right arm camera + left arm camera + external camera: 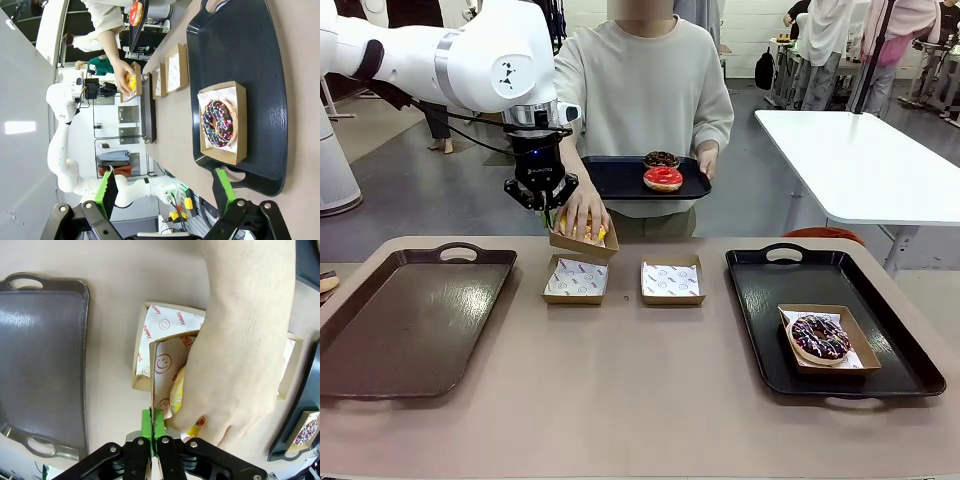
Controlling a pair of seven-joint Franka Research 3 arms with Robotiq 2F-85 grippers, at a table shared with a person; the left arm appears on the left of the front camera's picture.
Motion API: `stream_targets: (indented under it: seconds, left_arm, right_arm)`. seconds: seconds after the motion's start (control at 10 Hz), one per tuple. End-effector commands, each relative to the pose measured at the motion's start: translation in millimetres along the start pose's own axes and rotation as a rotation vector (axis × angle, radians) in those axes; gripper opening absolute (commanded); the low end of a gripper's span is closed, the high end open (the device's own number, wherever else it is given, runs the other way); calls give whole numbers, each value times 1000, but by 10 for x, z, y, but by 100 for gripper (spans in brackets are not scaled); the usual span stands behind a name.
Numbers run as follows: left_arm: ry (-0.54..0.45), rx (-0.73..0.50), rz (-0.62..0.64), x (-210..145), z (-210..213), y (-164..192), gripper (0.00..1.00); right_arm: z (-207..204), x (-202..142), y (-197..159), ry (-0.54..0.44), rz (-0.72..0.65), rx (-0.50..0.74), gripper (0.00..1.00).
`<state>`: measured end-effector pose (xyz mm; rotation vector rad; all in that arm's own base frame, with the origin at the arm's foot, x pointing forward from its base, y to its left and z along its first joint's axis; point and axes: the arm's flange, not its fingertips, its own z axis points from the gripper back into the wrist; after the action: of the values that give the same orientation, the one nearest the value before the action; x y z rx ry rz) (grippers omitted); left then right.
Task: Individually package the donuts and arrange them on the tray.
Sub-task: Place the picked Paper togo box on the Handle tray while simultaneously picking up another Paper togo box from the table with the other hand.
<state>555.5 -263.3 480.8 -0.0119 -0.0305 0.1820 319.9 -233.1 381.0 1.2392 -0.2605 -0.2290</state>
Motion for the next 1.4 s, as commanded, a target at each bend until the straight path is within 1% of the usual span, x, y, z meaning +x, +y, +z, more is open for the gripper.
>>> stream_targets:
  seconds: [0.0, 1.3]
  left_arm:
    - [-1, 0, 1, -19, 10, 17, 0]
    - [-1, 0, 1, -19, 10, 17, 0]
  right_arm:
    - [8, -3, -2, -3, -3, 3, 100]
    - [8, -3, -2, -3, -3, 3, 100]
